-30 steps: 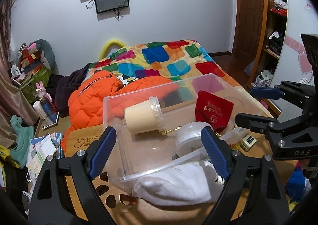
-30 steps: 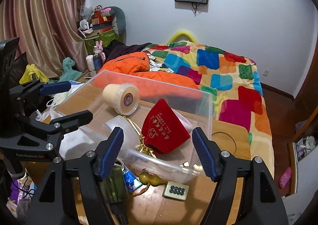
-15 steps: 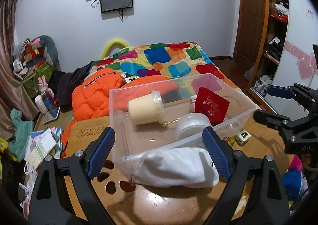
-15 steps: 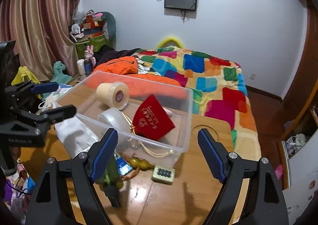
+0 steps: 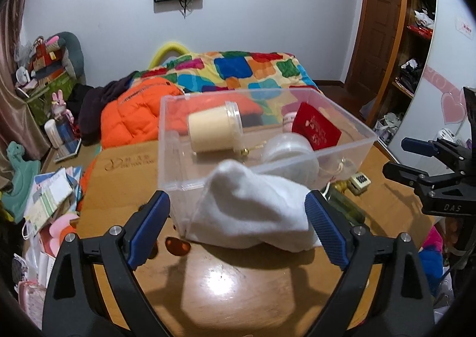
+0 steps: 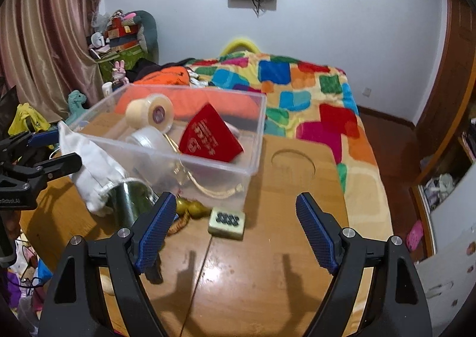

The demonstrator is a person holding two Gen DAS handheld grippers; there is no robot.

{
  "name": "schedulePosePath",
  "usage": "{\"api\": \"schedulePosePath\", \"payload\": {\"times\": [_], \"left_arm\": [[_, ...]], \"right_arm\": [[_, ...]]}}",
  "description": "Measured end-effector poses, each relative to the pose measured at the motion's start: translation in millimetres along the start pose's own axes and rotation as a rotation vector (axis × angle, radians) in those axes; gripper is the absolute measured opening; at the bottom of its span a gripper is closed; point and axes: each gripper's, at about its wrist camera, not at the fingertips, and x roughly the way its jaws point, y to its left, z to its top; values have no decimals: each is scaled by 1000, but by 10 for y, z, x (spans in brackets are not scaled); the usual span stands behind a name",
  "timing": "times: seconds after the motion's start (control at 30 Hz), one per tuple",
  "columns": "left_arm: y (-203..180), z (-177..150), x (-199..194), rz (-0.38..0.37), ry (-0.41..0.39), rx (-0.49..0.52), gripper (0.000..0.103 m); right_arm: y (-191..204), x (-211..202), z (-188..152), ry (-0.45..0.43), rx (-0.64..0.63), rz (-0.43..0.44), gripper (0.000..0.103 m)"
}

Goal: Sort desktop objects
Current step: 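Grasp the white cloth with the left gripper and lift it, then hold the white cloth up with the left gripper while the right grasps the green mahjong tile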

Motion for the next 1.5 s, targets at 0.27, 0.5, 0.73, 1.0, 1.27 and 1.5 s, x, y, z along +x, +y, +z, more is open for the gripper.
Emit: {"api": "schedulePosePath", "payload": {"times": [0.27, 0.5, 0.73, 1.0, 1.27, 1.5], "left_arm": [[11, -90, 151, -35, 34, -40, 95], [-34, -150, 301, -35, 79, -40, 97], [-114, -169, 375, 4, 88, -23, 97], [-125, -200, 434, 8, 111, -25, 97], [-221, -226, 441, -5, 117, 18, 84], [-285, -260, 399, -18, 96, 60, 72]], "right_arm": [[-139, 190, -173, 68, 41, 0, 80], [-170, 332, -209, 94, 55, 32, 80], [-128, 437, -196, 101, 60, 70, 79], [-90, 532, -195, 117, 63, 84, 67], [-70, 588, -240, 125, 56, 86, 57], [-66, 588, -245, 111, 54, 93, 50]]}}
